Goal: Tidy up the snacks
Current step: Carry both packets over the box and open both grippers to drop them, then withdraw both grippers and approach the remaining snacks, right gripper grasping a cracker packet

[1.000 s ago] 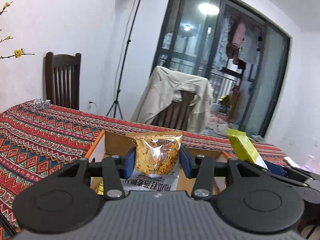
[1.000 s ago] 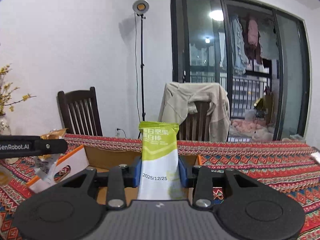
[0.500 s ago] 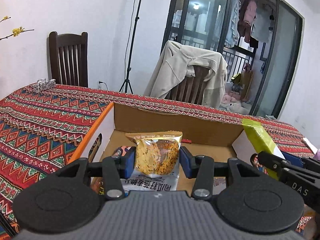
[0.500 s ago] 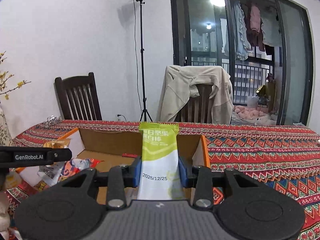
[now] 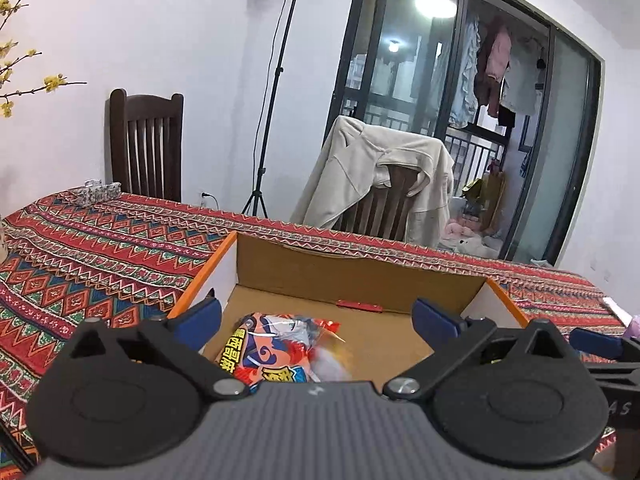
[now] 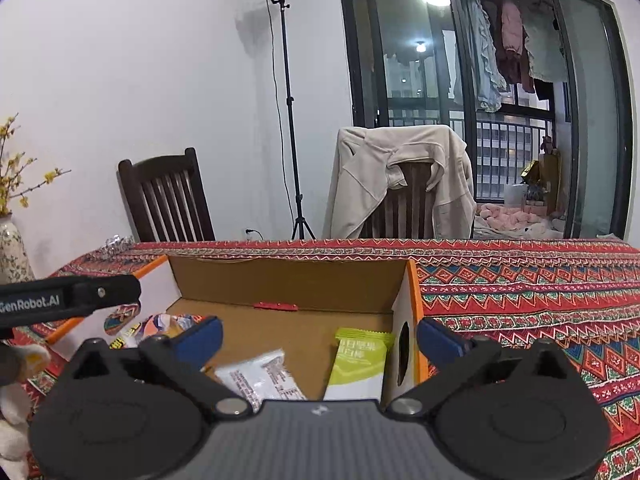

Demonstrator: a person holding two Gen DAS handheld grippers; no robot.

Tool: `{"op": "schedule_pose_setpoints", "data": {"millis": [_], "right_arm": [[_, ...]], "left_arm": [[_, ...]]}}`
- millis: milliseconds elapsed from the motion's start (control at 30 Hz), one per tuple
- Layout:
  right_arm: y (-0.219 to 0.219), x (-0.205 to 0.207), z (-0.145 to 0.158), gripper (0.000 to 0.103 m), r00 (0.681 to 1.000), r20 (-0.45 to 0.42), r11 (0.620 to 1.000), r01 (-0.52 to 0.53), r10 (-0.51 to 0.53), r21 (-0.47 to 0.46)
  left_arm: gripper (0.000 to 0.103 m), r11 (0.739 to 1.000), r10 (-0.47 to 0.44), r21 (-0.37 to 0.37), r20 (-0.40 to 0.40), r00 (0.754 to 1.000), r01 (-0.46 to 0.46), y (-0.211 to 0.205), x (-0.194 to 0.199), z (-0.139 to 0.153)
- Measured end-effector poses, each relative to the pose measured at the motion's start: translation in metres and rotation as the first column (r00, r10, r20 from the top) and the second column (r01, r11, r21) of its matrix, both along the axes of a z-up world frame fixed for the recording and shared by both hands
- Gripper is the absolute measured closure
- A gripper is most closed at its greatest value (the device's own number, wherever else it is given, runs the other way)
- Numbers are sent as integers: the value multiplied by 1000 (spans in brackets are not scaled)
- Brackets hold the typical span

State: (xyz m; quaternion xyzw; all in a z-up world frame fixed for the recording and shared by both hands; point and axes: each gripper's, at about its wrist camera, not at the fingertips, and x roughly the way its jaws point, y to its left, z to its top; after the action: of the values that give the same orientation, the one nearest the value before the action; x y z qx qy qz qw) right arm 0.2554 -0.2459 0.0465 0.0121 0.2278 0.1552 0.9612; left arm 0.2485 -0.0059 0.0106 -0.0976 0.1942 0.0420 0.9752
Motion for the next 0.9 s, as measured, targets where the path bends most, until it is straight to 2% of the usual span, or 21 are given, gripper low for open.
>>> {"op": "schedule_pose_setpoints", "data": {"millis": [267,467,700,900], "right_arm": [[-3,-2,4,0,1000,14,1000,12,-12,9],[-4,-12,18,0,999,54,1000,9,-9,4],[-6,-37,38,0,995,97,1000,12,-11,-14],[-9,-63,42,0,996,92,1000,13,-11,-22]], "left_arm": [[0,1000,5,0,-2,1000,-5,0,-3,4],[0,1000,-15,-12,7,1000,15,2,-12,20],[0,999,-35,-7,29,999,35,6,-40,40],[0,1000,-30,9,22,999,29,12,-72,39]]}}
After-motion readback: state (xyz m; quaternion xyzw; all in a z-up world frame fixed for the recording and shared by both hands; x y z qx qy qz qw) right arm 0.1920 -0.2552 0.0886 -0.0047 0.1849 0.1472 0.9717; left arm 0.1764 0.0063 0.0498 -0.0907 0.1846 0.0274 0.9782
